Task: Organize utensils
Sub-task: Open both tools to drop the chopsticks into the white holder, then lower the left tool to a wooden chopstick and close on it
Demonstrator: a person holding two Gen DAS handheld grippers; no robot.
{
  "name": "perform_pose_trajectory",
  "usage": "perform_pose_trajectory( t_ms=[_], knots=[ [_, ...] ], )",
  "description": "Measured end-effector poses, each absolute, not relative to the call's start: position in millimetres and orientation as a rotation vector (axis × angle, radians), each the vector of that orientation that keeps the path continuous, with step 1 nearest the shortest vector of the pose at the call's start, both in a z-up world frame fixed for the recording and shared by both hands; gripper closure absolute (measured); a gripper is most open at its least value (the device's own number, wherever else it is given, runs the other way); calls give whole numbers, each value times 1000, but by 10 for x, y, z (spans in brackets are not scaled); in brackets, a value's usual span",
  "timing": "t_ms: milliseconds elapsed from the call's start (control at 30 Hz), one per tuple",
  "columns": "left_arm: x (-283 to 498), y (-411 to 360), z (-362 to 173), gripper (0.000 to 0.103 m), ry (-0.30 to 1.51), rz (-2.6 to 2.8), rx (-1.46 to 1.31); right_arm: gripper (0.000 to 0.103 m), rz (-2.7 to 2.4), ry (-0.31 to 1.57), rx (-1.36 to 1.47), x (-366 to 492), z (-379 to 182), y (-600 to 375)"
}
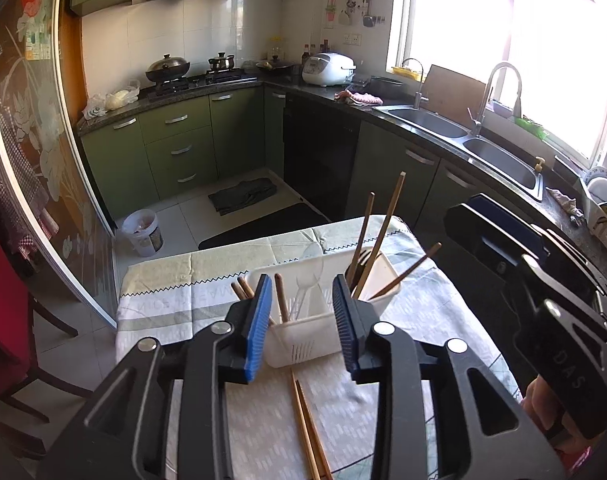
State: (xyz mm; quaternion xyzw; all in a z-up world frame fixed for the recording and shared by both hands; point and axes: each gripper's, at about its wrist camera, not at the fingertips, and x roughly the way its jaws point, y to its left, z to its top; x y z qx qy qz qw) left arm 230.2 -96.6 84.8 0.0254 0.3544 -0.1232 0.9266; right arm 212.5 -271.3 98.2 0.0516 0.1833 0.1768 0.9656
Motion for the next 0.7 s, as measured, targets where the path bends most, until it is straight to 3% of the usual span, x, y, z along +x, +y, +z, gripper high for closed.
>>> perform_pose_trajectory(
  t_ms=[100, 433, 533, 700],
  knots=[
    [2062, -979, 746, 53, 771, -275, 83, 62, 350, 357, 106, 1664, 911, -2835],
    [1930, -914, -700, 53, 1155, -234, 90, 55, 232, 537, 125, 830, -133, -3136],
    [2050, -924, -952, 65, 1201, -179, 116, 55, 222, 596, 156, 797, -369, -3228],
    [2219, -931, -1115, 65, 1234, -144, 112, 55, 199, 624, 196, 749, -536, -3413]
  ],
)
